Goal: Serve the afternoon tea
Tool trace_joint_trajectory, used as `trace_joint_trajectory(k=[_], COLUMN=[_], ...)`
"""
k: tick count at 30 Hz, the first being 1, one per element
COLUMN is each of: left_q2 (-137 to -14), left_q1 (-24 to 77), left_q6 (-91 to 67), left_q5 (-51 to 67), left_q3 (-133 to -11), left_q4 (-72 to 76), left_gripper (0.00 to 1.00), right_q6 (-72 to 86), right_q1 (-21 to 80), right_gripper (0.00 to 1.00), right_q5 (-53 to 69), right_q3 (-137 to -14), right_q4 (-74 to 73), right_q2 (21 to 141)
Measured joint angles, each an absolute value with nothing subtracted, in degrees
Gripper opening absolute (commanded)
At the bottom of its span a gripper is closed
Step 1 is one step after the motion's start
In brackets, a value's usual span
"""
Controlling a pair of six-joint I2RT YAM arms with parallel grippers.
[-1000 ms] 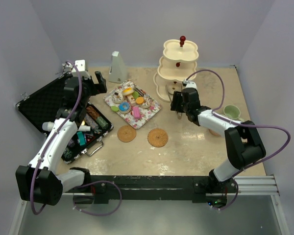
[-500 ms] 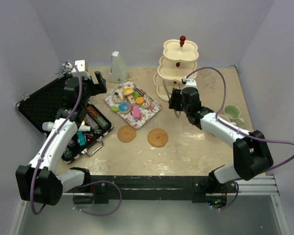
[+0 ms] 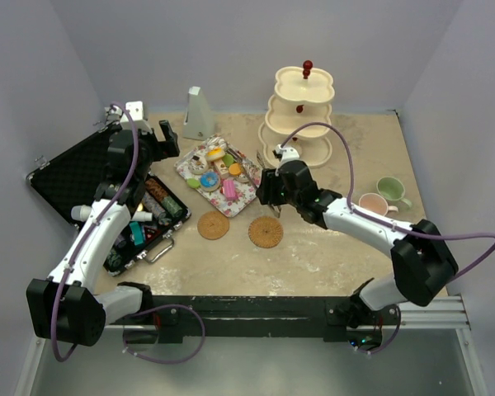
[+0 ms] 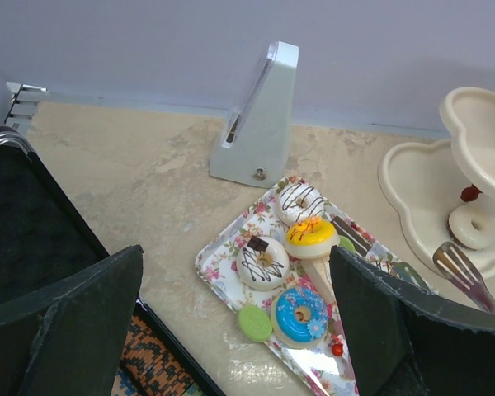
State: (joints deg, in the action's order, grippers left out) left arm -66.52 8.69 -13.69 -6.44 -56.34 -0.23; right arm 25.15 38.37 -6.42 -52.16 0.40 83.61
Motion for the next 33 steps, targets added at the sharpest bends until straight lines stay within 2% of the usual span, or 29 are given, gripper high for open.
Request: trace_joint_trajectory(k=[9, 16, 33], left_q2=[-66.52, -66.52, -66.52], left_q1=[8.71, 8.71, 8.71], left_q6=[-13.69, -13.69, -13.69], left_q5=[-6.48, -6.85, -6.85], left_q3=[-56.34, -56.34, -56.34], left_q4=[-0.08, -0.08, -0.08], left_gripper=[1.0, 1.0, 1.0], right_q6=[26.81, 26.81, 26.17], right_q1=[39.75, 40.38, 41.93], right_gripper=[0.54, 0.57, 0.59], right_q5=[-3.01, -1.43, -0.89], right_q3=[-57.25, -65.89, -76.64], right_q4=[0.03, 0.01, -2.59], right_q2=[83.79, 90.78, 104.29])
